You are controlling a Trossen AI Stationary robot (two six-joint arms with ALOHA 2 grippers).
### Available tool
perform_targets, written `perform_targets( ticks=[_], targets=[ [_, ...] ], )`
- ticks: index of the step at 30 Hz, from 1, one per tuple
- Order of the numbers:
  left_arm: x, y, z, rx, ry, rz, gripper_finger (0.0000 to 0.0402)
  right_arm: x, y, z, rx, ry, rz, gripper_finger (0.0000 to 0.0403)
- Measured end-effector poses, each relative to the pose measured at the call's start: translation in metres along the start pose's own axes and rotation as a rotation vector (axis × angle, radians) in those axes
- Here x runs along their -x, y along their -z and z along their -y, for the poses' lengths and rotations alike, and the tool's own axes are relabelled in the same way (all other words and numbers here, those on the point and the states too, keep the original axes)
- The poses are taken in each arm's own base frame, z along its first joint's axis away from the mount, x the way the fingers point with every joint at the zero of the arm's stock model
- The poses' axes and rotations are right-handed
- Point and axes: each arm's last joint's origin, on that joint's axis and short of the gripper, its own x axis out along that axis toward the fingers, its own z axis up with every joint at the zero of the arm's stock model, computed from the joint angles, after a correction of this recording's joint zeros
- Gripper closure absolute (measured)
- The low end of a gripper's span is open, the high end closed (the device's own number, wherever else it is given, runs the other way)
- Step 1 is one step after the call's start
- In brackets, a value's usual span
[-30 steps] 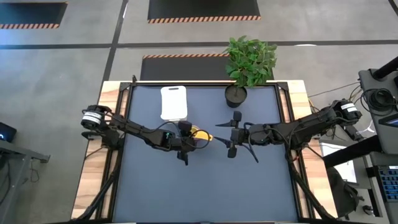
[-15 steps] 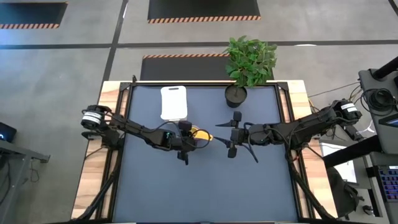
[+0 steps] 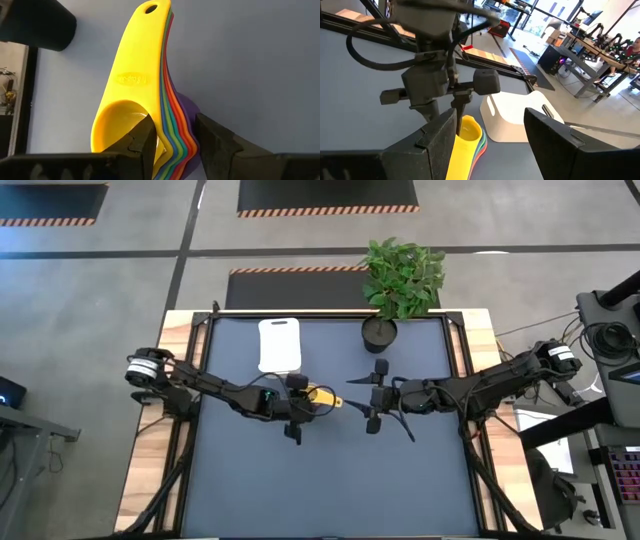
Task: Nest measuring cups in basket
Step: Put the nested measuring cups into the white bin
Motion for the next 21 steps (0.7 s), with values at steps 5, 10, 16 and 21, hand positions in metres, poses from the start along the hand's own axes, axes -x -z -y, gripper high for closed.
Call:
perform_targets(
  ticks=[5,10,16,21],
  targets=[
    [0.014,-0.006,-0.003,-0.007,-0.011,0.044,0.03,0.0,0.0,0.0,0.0,0.0,-0.001,0.0182],
    [0.049,-0.01,-0.021,-0.021,-0.045,0.096,0.0299,0.0,0.0,0.0,0.0,0.0,-0.001,0.0182],
    [0.087,0.009,-0.071,0.068,-0.19,0.035,0.0299,0.0,0.0,0.0,-0.002,0.0,0.001,0.0182],
    [0.086,0.029,-0.112,0.418,-0.359,-0.025,0.0299,0.0,-0.001,0.0,-0.004,0.001,0.005,0.0182]
  ],
)
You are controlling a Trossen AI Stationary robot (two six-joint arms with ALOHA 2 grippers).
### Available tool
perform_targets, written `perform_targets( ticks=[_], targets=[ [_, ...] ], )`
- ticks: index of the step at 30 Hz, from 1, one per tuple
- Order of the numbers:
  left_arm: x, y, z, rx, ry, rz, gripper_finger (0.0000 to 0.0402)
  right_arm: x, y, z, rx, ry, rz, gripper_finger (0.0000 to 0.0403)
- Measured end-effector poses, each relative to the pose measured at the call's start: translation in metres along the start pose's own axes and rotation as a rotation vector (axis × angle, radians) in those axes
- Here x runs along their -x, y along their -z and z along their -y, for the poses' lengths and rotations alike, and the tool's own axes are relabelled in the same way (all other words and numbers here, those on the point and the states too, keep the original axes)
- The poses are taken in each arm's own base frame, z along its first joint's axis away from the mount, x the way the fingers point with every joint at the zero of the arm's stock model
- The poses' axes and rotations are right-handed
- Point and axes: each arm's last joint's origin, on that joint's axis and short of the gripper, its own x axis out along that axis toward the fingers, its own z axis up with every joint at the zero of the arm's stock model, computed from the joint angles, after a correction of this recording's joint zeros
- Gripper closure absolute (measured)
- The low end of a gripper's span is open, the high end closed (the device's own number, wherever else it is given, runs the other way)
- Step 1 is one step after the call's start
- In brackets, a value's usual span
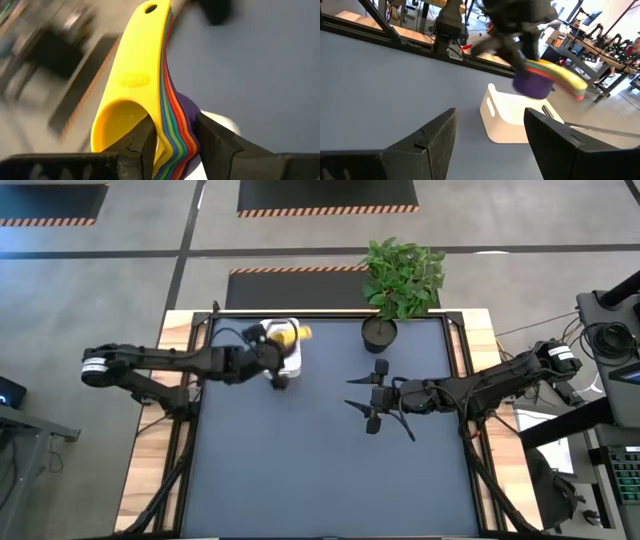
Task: Nest measuring cups in basket
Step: Put the nested measuring cups into the white bin
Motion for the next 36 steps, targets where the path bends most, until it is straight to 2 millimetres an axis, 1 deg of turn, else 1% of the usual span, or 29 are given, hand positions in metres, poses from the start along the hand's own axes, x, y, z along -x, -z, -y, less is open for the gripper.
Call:
perform_targets(
  ticks=[2,3,6,9,13,15,19,20,22,25,30,32,34,36],
  targets=[
    [-0.008,0.003,-0.007,0.135,-0.071,-0.035,0.0299,0.0,0.0,0.0,0.0,0.0,-0.001,0.0182],
    [-0.01,0.005,-0.008,0.168,-0.077,-0.05,0.0299,0.0,0.0,0.0,0.0,0.0,0.0,0.0182],
    [-0.016,0.006,-0.003,0.236,-0.058,-0.074,0.0299,0.0,0.0,0.0,0.0,0.0,-0.001,0.0182],
    [-0.02,0.008,-0.001,0.206,-0.064,-0.131,0.0299,0.0,0.0,0.0,0.002,0.0,-0.001,0.0182],
    [-0.027,0.01,-0.001,0.148,-0.133,-0.187,0.0299,0.0,0.0,0.0,0.005,-0.001,-0.003,0.0182],
    [-0.03,0.012,-0.001,0.052,-0.136,-0.212,0.0299,0.0,0.001,0.0,0.005,-0.001,-0.005,0.0182],
    [-0.035,0.021,0.003,-0.306,-0.066,-0.258,0.0299,0.0,0.001,0.0,0.007,-0.002,-0.008,0.0182],
    [-0.036,0.021,0.002,-0.368,-0.034,-0.252,0.0298,0.0,0.001,0.0,0.007,-0.002,-0.008,0.0182],
    [-0.034,0.021,-0.002,-0.476,0.082,-0.216,0.0296,0.0,0.001,0.0,0.007,-0.002,-0.008,0.0182],
    [-0.03,0.017,-0.015,-0.553,0.228,-0.113,0.0297,0.0,0.001,0.0,0.006,-0.002,-0.008,0.0182],
    [-0.023,0.02,-0.05,-0.595,0.204,-0.086,0.0302,0.0,0.001,0.0,0.001,-0.003,-0.009,0.0182],
    [-0.021,0.026,-0.058,-0.662,0.272,-0.082,0.0301,0.0,0.001,0.0,-0.004,-0.003,-0.009,0.0182],
    [-0.021,0.033,-0.065,-0.768,0.335,-0.088,0.0301,0.0,0.001,0.0,-0.003,-0.003,-0.009,0.0182],
    [-0.023,0.037,-0.074,-0.839,0.332,-0.098,0.0304,0.0,0.001,0.0,-0.004,-0.003,-0.009,0.0182]
  ],
)
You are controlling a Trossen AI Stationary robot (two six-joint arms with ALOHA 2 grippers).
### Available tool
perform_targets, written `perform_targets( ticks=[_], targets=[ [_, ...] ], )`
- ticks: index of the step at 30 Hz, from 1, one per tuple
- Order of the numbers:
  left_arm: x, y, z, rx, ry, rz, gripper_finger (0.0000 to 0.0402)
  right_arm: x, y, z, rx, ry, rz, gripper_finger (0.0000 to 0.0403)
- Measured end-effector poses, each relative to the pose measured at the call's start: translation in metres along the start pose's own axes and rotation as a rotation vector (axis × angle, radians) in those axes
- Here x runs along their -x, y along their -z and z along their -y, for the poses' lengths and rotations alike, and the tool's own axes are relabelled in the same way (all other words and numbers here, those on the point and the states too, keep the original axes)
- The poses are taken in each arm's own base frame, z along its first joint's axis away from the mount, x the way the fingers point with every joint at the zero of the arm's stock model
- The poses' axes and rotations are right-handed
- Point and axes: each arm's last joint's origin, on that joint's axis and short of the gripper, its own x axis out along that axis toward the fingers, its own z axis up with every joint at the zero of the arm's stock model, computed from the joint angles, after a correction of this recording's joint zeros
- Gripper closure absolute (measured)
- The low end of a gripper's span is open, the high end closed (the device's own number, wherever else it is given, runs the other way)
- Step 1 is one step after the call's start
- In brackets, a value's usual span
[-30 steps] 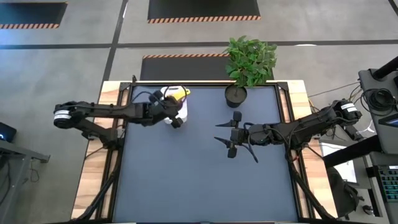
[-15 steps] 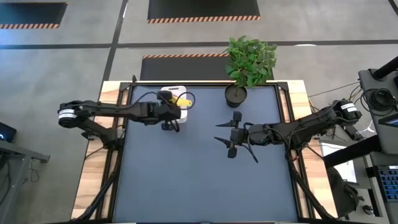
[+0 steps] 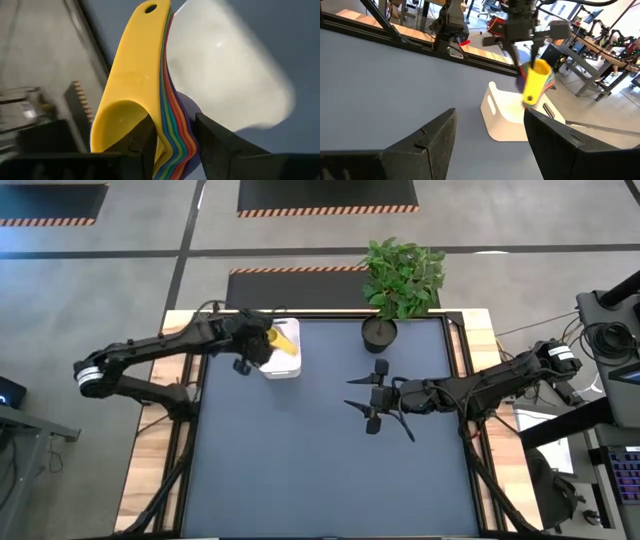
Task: Nest measuring cups in basket
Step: Put the nested measuring cups into the white bin
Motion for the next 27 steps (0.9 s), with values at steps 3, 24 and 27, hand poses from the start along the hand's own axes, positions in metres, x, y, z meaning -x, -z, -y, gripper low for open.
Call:
perform_targets(
  ticks=[3,24,27],
  targets=[
    [-0.001,0.01,-0.006,-0.086,-0.012,0.01,0.0307,0.0,0.0,0.0,0.001,0.0,-0.001,0.0182],
    [-0.032,0.043,-0.016,-0.073,0.118,0.121,0.0307,0.0,0.001,0.0,0.004,-0.002,-0.007,0.0182],
    [-0.041,0.043,-0.015,-0.083,0.142,0.118,0.0307,0.0,0.001,0.0,0.006,-0.003,-0.012,0.0182]
  ],
)
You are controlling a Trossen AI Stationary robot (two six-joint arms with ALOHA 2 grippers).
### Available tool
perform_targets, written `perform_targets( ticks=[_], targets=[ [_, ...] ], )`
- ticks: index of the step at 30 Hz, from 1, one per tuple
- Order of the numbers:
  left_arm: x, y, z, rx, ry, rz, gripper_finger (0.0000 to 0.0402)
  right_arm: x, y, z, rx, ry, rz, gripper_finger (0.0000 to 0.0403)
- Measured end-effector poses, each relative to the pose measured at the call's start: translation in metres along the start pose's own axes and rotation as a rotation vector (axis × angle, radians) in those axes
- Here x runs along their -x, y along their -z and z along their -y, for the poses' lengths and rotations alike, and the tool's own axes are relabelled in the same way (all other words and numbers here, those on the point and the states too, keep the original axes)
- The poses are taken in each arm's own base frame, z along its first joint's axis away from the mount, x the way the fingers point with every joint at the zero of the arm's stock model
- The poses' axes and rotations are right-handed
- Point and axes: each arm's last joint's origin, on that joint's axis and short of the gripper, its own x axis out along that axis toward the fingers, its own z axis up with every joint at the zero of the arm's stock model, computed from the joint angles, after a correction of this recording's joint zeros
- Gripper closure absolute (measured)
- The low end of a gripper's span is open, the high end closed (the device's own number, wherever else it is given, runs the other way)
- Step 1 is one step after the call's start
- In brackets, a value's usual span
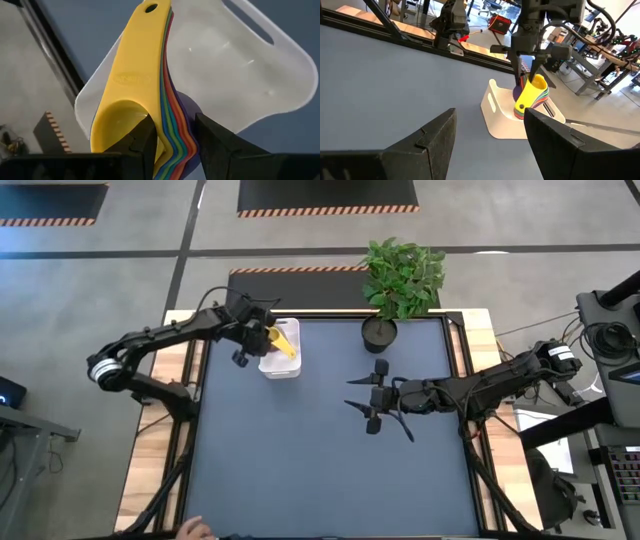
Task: Nest measuring cups in basket
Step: Put the nested measuring cups into the white bin
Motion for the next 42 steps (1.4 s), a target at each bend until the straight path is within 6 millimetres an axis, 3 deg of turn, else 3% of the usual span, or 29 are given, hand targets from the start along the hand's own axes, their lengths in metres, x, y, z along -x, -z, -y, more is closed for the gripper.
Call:
perform_targets(
  ticks=[13,21,29,35,42],
  targets=[
    [-0.018,0.002,-0.001,-0.001,0.039,-0.003,0.0307,0.0,0.0,0.0,0.001,0.0,-0.001,0.0181],
    [-0.028,0.004,-0.001,0.019,0.06,-0.009,0.0276,0.0,0.0,0.0,0.001,0.0,-0.001,0.0182],
    [-0.043,0.007,-0.001,0.022,0.089,-0.041,0.0292,0.0,0.0,0.0,0.001,0.0,-0.001,0.0181],
    [-0.044,0.007,0.0,0.041,0.095,-0.046,0.0293,0.0,0.0,0.0,0.001,0.0,-0.001,0.0182],
    [-0.044,0.009,0.0,0.062,0.084,-0.114,0.0268,0.0,0.0,0.0,0.001,0.0,-0.001,0.0182]
  ],
)
